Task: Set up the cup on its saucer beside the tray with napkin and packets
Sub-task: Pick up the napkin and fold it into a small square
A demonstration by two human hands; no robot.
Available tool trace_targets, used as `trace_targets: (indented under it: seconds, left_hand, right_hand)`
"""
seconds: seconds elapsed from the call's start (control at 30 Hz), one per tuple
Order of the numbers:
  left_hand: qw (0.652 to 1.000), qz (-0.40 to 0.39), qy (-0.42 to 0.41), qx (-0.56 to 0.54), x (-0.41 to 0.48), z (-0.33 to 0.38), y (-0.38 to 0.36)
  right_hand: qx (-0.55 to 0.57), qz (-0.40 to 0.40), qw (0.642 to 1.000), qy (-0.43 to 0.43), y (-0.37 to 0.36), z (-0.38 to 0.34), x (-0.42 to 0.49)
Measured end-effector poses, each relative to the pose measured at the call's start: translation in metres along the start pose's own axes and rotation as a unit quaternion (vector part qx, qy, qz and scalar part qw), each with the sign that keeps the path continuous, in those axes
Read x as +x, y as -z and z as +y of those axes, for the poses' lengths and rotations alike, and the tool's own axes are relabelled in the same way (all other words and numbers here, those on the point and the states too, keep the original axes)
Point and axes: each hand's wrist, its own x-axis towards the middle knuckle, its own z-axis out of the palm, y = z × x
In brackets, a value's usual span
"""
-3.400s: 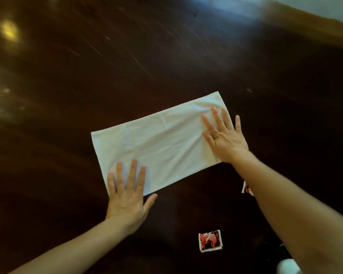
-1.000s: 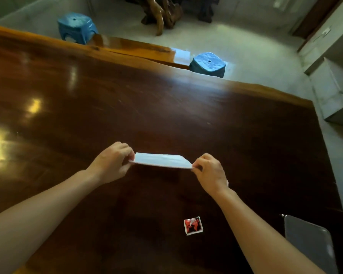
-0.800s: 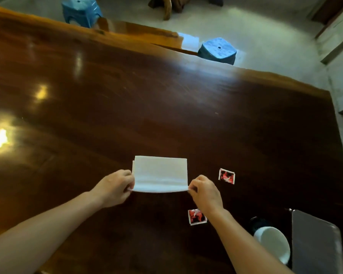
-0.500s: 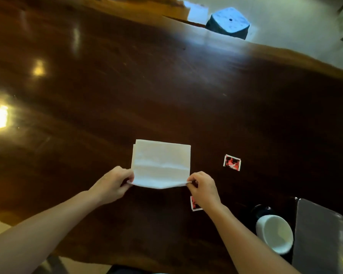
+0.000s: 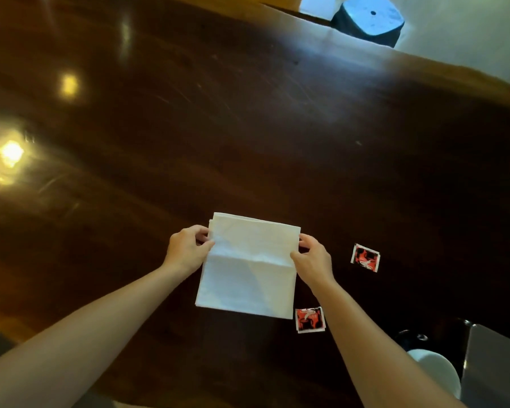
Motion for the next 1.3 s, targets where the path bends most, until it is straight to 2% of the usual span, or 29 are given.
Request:
trace_targets:
  seconds: [0.1,0.2,0.37,0.53,0.7,0.83,0.93,1.13,1.2,1.3]
  left_hand:
    - [0.999,0.034,0.034,-0.022,0.013,0.004,-0.007]
    - [0.996,0.040,0.050,-0.055,0.021,0.007,-0.011]
    - [0.997,0.004,0.025,-0.067,0.031,0.007,-0.010]
    - [0.999,0.014,-0.024,-0.036,0.037,0.010,-0.005]
    - [0.996,0.024,-0.037,-0.073,0.034,0.011,0.001]
    - [0.996,0.042,-0.052,-0.056,0.027,0.009,0.005]
    - [0.996,0.019,-0.061,-0.067,0.022,0.007,0.012]
    - [0.982,0.045,-0.182,-0.004,0.003,0.003,0.026]
    - [0.985,0.013,-0.161,-0.055,-0.007,0.003,0.032]
    - [0.983,-0.076,-0.082,-0.149,-0.018,0.005,0.041]
  right_hand:
    - [0.011,0.036,0.999,-0.039,-0.008,-0.008,0.016]
    - [0.054,0.029,0.996,-0.070,-0.013,-0.011,0.025]
    - [0.026,0.005,1.000,-0.012,-0.007,-0.009,0.025]
    - [0.010,0.005,0.999,0.041,0.000,-0.008,0.022]
    - [-0.009,0.000,0.998,0.061,0.001,-0.016,0.022]
    - [0.004,-0.040,0.998,0.054,0.003,-0.020,0.018]
    - [-0.015,-0.088,0.994,0.056,0.008,-0.021,0.013]
    - [-0.011,-0.161,0.984,0.070,0.017,-0.026,0.001]
    - [-0.004,-0.197,0.978,0.070,0.024,-0.030,-0.004]
    - [0.003,-0.274,0.961,0.046,0.043,-0.032,-0.009]
